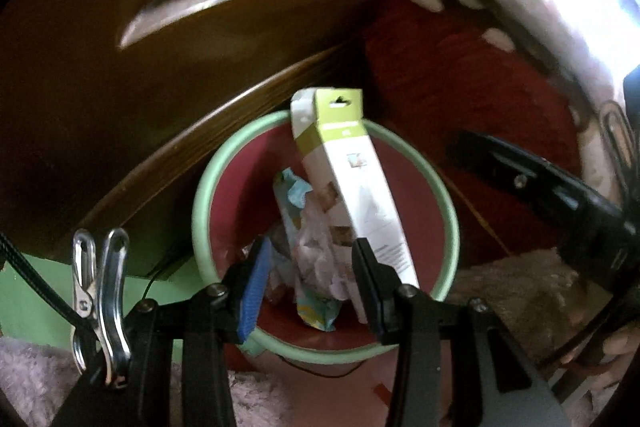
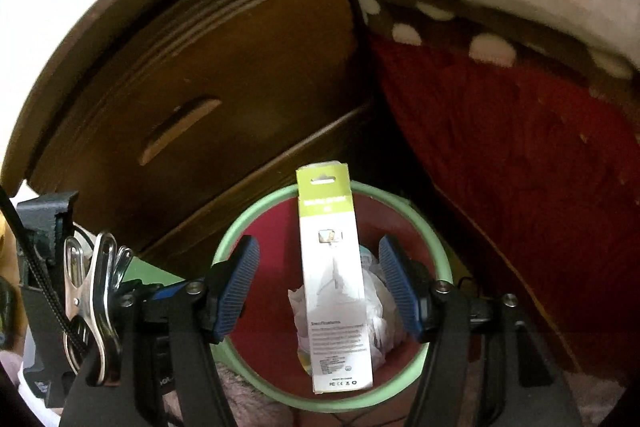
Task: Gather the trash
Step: 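Open the right gripper to drop the selfie stick box into the bucket, then raise both grippers back up to the nightstand toward the pink paper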
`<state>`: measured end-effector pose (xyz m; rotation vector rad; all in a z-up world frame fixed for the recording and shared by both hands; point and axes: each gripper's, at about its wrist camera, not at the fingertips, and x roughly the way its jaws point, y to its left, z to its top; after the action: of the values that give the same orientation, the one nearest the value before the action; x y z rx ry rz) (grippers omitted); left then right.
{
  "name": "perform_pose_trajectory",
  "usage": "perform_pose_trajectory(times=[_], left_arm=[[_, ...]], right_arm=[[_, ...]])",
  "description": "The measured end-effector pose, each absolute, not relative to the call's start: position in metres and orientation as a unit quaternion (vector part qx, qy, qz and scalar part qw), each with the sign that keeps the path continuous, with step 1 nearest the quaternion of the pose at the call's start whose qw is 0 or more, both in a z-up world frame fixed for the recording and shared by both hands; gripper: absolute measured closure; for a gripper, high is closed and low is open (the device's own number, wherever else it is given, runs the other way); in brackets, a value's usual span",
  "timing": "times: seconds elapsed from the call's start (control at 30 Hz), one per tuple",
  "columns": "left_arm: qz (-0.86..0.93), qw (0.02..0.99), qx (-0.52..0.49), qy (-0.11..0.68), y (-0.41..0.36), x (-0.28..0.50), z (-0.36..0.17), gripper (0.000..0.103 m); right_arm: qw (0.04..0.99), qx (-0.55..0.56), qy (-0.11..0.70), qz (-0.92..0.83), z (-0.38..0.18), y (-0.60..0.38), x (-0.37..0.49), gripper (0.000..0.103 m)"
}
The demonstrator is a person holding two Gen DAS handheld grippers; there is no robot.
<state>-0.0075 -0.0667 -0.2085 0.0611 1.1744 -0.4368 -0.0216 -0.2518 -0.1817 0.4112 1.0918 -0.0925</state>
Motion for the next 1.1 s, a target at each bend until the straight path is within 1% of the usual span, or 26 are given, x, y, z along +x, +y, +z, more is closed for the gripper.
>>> perform_pose_trajectory(times=[0.2,0.37,0.63,0.77,1.1], left_arm=[[-0.234,0.827,0.037,0.510,-0.080,-0.026,-0.165,0.060],[-0.241,0.833,0.025,0.497,-0.082,-0.030,-0.141,0.060],[-0.249,0.852,0.024,0.460,-0.078,-0.030,-0.099,0.060],[-0.250,0.860,0.008,0.445,-0.072,-0.025,-0.075,0.060],[-0.232,0.886,0.029,0.400,-0.069,0.009,-0.016,0.060]], right_arm=[[0.852,0.166,0.496,-0.021,-0.157,-0.241,-0.032,0.039],[0.868,0.158,0.471,-0.019,-0.128,-0.242,-0.041,0.039],[0.886,0.182,0.427,-0.027,-0.086,-0.257,-0.044,0.039],[0.893,0.182,0.411,-0.026,-0.067,-0.259,-0.041,0.039],[0.914,0.157,0.374,-0.022,-0.021,-0.263,-0.029,0.039]])
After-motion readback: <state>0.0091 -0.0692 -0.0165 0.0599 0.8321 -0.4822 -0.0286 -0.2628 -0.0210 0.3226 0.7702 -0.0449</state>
